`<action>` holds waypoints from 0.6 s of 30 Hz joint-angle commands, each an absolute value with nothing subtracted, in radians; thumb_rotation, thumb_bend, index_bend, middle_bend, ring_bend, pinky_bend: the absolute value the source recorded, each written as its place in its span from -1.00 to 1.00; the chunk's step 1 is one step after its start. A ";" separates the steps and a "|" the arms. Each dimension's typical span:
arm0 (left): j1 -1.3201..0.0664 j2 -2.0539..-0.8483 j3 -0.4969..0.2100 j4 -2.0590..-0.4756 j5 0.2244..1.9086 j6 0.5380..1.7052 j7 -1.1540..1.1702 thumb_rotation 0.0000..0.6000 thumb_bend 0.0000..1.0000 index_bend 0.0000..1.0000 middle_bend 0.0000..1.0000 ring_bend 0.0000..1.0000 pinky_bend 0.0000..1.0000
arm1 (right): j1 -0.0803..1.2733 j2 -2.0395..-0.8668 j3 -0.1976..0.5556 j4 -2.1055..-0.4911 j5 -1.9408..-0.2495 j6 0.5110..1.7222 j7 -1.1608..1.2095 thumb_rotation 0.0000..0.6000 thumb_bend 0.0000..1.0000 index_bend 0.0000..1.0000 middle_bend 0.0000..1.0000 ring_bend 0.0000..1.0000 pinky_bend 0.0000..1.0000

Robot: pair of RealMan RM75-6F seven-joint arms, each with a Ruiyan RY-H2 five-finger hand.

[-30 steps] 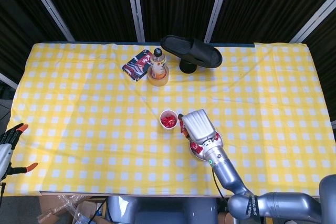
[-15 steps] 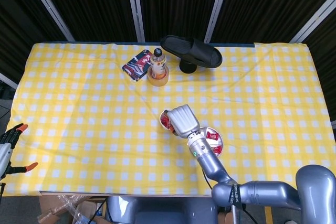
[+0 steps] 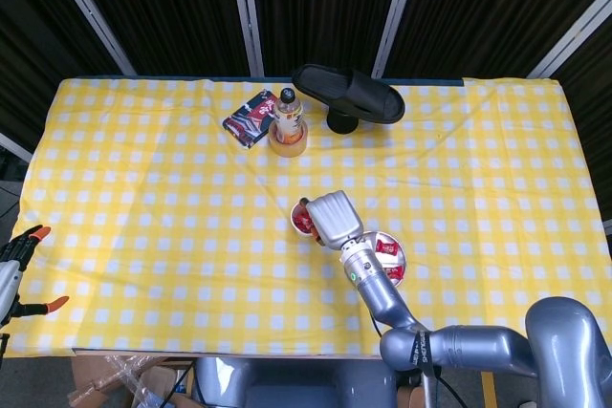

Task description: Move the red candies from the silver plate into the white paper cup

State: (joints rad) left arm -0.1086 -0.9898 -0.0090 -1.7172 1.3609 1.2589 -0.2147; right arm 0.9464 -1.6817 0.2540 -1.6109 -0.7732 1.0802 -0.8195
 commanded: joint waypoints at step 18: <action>-0.107 -0.991 -0.008 -1.716 1.364 1.265 -0.216 1.00 -0.93 -1.00 -1.00 -1.00 -1.00 | 0.896 -1.602 0.203 -1.769 -0.867 1.210 -0.830 1.00 -0.13 -0.52 0.64 0.86 0.96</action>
